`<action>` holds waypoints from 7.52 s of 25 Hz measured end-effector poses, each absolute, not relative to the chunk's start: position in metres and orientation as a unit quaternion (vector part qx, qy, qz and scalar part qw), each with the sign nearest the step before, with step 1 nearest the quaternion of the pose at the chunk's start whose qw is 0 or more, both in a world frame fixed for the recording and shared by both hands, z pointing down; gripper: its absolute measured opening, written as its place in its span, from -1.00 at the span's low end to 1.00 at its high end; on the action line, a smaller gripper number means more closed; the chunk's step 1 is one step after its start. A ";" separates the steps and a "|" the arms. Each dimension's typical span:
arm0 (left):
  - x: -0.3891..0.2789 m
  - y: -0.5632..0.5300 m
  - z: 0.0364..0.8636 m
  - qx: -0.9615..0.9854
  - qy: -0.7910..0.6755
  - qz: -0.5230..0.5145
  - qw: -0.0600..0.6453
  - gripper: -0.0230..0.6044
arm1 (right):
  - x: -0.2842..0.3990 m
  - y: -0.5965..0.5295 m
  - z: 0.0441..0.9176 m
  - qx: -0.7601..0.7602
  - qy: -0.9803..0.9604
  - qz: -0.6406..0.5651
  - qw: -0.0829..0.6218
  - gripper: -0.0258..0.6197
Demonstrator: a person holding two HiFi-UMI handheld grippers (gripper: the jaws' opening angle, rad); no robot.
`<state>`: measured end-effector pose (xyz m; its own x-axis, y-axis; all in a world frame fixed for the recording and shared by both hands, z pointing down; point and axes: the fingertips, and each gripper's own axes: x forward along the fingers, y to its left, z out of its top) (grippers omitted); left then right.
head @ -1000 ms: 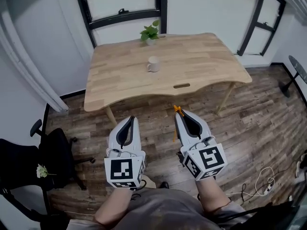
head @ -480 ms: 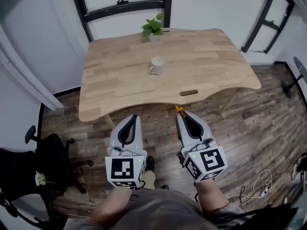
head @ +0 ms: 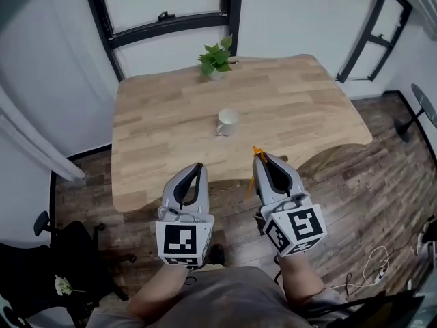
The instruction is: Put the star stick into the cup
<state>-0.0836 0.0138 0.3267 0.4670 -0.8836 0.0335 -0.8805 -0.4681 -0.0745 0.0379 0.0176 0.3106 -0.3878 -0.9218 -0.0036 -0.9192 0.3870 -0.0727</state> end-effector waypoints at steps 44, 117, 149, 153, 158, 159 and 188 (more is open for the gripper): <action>-0.043 -0.216 0.319 -0.817 0.573 -0.054 0.034 -0.93 | 0.073 -0.221 0.302 -0.476 0.877 -0.040 0.048 -0.78; -0.082 -0.320 0.371 -0.822 0.563 -0.084 -0.032 -0.93 | 0.038 -0.324 0.436 -0.480 0.865 -0.137 -0.040 -0.77; -0.072 -0.301 0.284 -0.821 0.569 -0.009 0.050 -0.93 | 0.054 -0.305 0.292 -0.501 0.865 0.030 0.022 -0.77; -0.071 -0.295 0.282 -0.822 0.567 -0.006 0.052 -0.93 | 0.053 -0.293 0.285 -0.501 0.864 0.037 0.023 -0.85; -0.070 -0.289 0.283 -0.823 0.565 -0.005 0.050 -0.93 | 0.055 -0.282 0.281 -0.503 0.863 0.041 0.024 -0.85; -0.070 -0.288 0.284 -0.824 0.564 -0.005 0.051 -0.93 | 0.056 -0.281 0.280 -0.504 0.862 0.041 0.024 -0.85; -0.070 -0.276 0.279 -0.825 0.562 0.005 0.057 -0.93 | 0.058 -0.268 0.272 -0.510 0.858 0.057 0.027 -0.85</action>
